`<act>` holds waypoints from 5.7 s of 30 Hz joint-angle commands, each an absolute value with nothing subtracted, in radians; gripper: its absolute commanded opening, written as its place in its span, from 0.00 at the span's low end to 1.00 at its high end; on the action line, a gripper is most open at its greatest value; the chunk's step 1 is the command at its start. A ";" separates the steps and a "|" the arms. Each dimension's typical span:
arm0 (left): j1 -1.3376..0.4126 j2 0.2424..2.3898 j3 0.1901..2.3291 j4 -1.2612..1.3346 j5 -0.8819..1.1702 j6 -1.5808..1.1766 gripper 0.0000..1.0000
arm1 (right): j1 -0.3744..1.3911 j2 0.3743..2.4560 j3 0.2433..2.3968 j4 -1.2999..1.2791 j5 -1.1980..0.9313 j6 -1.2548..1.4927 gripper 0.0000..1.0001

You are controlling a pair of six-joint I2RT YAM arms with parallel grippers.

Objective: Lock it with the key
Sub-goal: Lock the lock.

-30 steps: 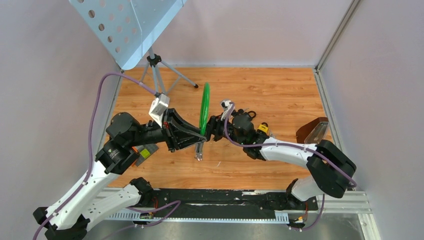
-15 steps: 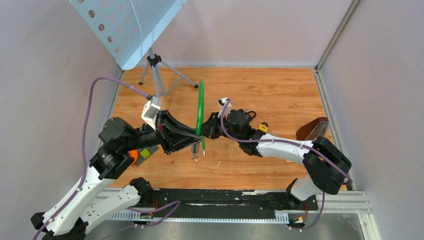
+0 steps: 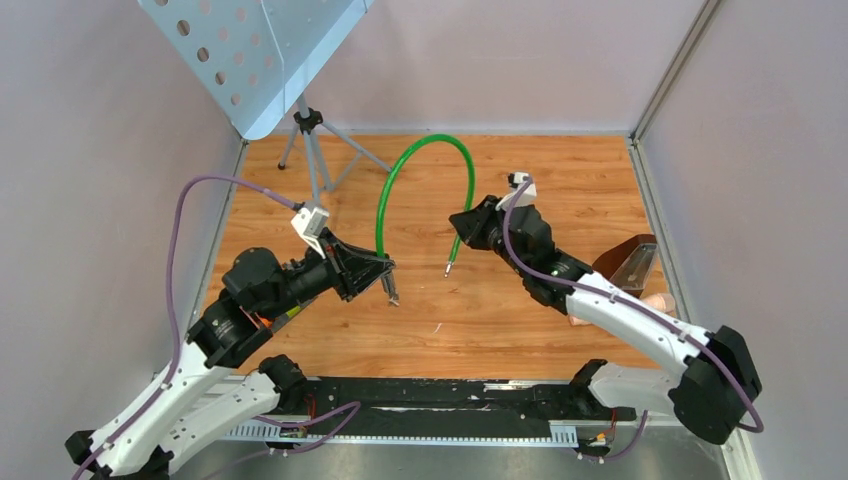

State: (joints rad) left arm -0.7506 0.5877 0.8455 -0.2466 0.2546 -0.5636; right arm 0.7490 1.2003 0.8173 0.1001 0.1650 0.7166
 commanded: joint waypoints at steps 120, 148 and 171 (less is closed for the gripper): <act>-0.690 0.814 0.476 0.810 0.742 -0.585 0.00 | 0.968 0.800 0.753 0.265 0.471 0.796 0.00; -0.689 0.827 0.524 0.656 0.712 -0.511 0.00 | 1.032 0.907 0.781 0.333 0.512 0.871 0.00; -0.689 0.840 0.524 0.573 0.662 -0.473 0.00 | 1.040 0.890 0.782 0.282 0.546 0.970 0.00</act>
State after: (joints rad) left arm -0.6914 0.8455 0.4873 0.5999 0.6968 -0.4946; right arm 1.0264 0.9314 0.7399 0.2108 0.5755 0.9131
